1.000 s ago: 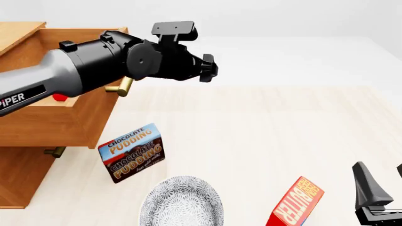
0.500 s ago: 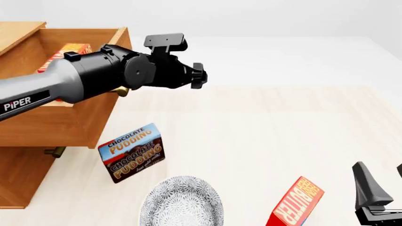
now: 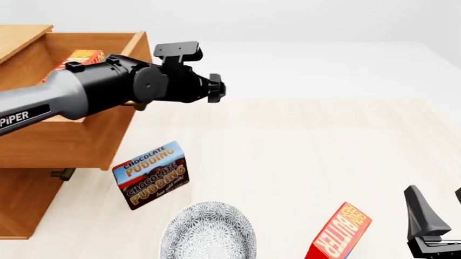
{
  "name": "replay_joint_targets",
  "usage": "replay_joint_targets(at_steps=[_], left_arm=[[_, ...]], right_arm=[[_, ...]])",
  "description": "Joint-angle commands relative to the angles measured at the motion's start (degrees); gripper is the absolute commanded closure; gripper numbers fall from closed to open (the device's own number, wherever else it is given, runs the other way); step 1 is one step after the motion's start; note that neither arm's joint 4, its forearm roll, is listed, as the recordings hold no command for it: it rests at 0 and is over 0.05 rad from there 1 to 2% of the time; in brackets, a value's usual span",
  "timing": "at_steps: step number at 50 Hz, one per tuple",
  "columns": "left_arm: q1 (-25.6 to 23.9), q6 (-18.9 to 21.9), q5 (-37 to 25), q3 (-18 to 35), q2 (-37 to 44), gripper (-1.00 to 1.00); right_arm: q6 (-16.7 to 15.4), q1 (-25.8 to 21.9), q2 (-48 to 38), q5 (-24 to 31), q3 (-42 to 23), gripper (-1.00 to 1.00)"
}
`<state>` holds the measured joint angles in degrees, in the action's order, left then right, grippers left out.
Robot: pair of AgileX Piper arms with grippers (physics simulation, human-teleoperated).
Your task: Put the butter at the front in the top drawer of the cabinet and close it.
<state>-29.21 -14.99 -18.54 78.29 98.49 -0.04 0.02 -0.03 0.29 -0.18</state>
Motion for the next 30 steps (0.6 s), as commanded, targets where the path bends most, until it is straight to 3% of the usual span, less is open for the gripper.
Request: replay_joint_targets(at_steps=[1,30], left_arm=[[1.87,0.23,0.54,-0.95,-0.56,-1.0],[6.62,1.82,-0.18,-4.53,-3.17,-1.0]], right_arm=[[0.0,0.0,-0.02,-0.08,0.03,-1.0],[0.0,0.0,-0.02,-0.08,0.03,-1.0]])
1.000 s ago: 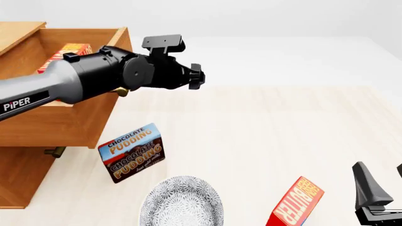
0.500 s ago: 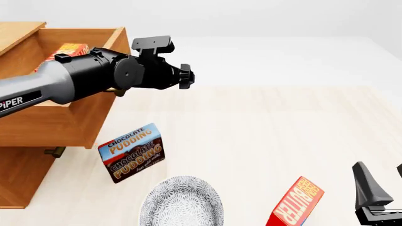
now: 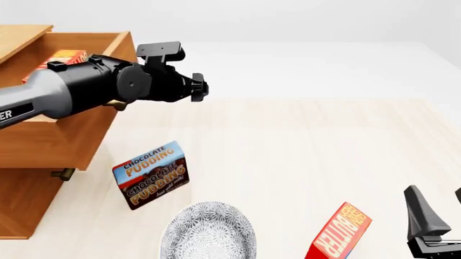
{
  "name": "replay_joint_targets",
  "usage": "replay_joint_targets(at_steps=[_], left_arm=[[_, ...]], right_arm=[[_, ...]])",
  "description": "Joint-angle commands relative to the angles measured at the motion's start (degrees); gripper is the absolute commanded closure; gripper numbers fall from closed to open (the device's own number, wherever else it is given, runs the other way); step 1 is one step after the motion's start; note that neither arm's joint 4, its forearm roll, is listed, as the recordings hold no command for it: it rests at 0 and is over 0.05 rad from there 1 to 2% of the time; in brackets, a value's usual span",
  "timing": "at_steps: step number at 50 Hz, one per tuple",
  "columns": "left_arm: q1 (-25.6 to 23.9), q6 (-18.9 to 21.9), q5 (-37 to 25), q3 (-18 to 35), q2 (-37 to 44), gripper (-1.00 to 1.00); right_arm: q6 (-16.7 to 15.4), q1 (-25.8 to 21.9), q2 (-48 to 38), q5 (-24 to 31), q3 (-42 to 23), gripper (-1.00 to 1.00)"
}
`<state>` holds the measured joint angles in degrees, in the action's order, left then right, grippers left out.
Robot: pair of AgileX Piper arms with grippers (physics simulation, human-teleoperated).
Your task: Put the butter at the front in the top drawer of the cabinet and close it.
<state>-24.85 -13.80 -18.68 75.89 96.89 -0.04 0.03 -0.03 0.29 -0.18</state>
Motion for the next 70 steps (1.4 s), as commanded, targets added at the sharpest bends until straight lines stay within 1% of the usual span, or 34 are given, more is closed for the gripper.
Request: replay_joint_targets(at_steps=[1,12,21,28,29,35,42,61,70], left_arm=[[2.36,0.63,-0.04,-2.23,-1.75,-1.0],[4.13,1.62,-0.71,-2.92,-3.23,-1.0],[6.13,1.92,-0.43,-5.64,-6.25,-1.0],[7.2,2.09,-0.19,-6.75,-7.17,-1.0],[8.11,2.92,-0.37,-6.86,-7.21,-1.0],[8.94,2.6,-0.04,-7.91,-7.73,-1.0],[9.55,2.67,-0.24,-7.84,-8.02,-1.0],[14.06,2.57,1.05,-12.07,-10.32,-1.0],[15.44,2.79,0.65,-12.35,-11.29,-1.0]], right_arm=[[0.01,0.0,-0.02,-0.07,0.04,-1.0],[0.01,0.01,-0.02,-0.08,0.03,-1.0],[0.01,0.01,-0.02,-0.08,0.03,-1.0],[0.0,0.0,-0.02,-0.08,0.03,-1.0],[0.0,0.0,-0.02,-0.07,0.03,-1.0],[0.01,0.0,-0.02,-0.07,0.04,-1.0],[0.01,0.01,-0.02,-0.08,0.03,-1.0],[0.0,0.04,-0.02,-0.1,0.07,-1.0],[0.01,0.04,-0.01,-0.11,0.08,-1.0]])
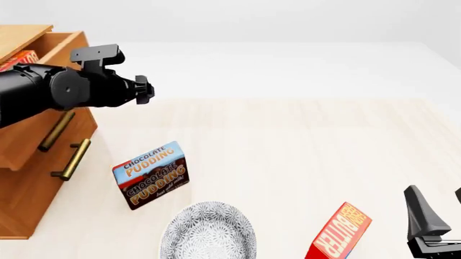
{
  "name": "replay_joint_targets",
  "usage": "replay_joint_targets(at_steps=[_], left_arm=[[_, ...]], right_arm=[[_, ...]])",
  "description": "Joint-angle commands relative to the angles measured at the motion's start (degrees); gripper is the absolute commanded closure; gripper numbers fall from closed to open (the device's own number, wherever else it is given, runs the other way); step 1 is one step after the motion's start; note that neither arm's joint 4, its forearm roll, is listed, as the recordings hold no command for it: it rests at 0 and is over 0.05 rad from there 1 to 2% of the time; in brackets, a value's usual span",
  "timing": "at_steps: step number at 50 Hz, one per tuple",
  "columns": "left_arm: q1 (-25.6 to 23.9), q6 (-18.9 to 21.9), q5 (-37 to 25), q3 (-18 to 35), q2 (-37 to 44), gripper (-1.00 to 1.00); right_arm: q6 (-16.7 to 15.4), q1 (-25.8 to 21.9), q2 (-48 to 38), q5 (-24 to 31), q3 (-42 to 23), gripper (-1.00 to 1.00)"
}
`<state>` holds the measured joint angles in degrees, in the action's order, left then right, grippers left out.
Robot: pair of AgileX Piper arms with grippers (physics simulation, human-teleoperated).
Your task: Put the butter at the front in the top drawer of the cabinet and close it.
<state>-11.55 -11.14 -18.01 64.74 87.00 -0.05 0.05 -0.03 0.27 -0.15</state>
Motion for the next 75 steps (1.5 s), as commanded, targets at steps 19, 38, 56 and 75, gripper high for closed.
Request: replay_joint_targets(at_steps=[19,38,56,75], left_arm=[[7.01,1.51,-2.99,-2.03,-5.32,-1.0],[9.89,2.79,-4.49,-0.45,-5.19,-1.0],[14.08,1.71,-3.34,-4.36,-5.48,-1.0],[19.47,1.22,-5.01,-6.18,-12.04,-1.0]], right_arm=[[-0.01,0.01,-0.03,-0.09,0.03,-1.0],[0.02,0.0,-0.05,-0.05,-0.02,-1.0],[0.02,0.0,-0.04,-0.05,-0.01,-1.0],[0.03,0.0,-0.04,-0.05,-0.01,-1.0]])
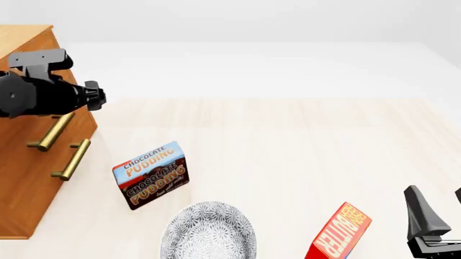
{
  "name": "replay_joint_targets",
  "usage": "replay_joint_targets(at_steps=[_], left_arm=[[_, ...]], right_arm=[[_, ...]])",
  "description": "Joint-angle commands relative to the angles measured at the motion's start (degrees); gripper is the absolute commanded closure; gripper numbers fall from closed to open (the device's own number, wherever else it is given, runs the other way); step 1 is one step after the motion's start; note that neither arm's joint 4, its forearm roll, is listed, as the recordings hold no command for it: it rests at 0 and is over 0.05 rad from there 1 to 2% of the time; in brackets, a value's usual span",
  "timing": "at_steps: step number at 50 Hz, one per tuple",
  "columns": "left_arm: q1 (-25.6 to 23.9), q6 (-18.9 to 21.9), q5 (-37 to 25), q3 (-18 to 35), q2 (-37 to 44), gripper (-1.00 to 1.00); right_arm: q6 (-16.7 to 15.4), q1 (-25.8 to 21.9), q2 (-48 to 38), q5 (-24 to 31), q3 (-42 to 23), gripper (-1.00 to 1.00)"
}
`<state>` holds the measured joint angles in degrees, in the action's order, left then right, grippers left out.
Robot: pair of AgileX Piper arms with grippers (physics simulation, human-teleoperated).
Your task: Put the butter at the front in the top drawer of the cabinet and close it.
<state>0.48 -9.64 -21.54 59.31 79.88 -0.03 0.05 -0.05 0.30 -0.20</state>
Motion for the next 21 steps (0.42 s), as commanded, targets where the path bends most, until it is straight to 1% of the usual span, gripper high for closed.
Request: replay_joint_targets(at_steps=[1,2,8,10,14,16,21], left_arm=[[7.25,-0.03,-1.59,-0.64,-5.03,-1.0],[7.01,0.16,-1.67,-0.48,-4.93,-1.0],[2.03,0.09,-1.23,1.12,-2.46,-1.0],[1.04,0.75,-1.3,1.85,-1.45,-1.0],[-0.09,0.69,-1.4,2.44,-0.98,-1.0],[-2.17,0.73,-1.58,3.13,-0.02,-1.0],[-4.15,1.14,-2.4,4.25,-0.24,-1.0]], right_arm=[[0.0,-0.02,-0.02,-0.09,0.04,-1.0],[0.03,0.03,-0.02,-0.07,0.04,-1.0],[0.0,0.0,-0.02,-0.08,0.03,-1.0],[0.01,0.01,-0.02,-0.08,0.04,-1.0],[0.01,0.01,-0.02,-0.09,0.04,-1.0],[0.0,0.02,-0.02,-0.08,0.03,-1.0],[0.0,0.01,-0.02,-0.08,0.03,-1.0]])
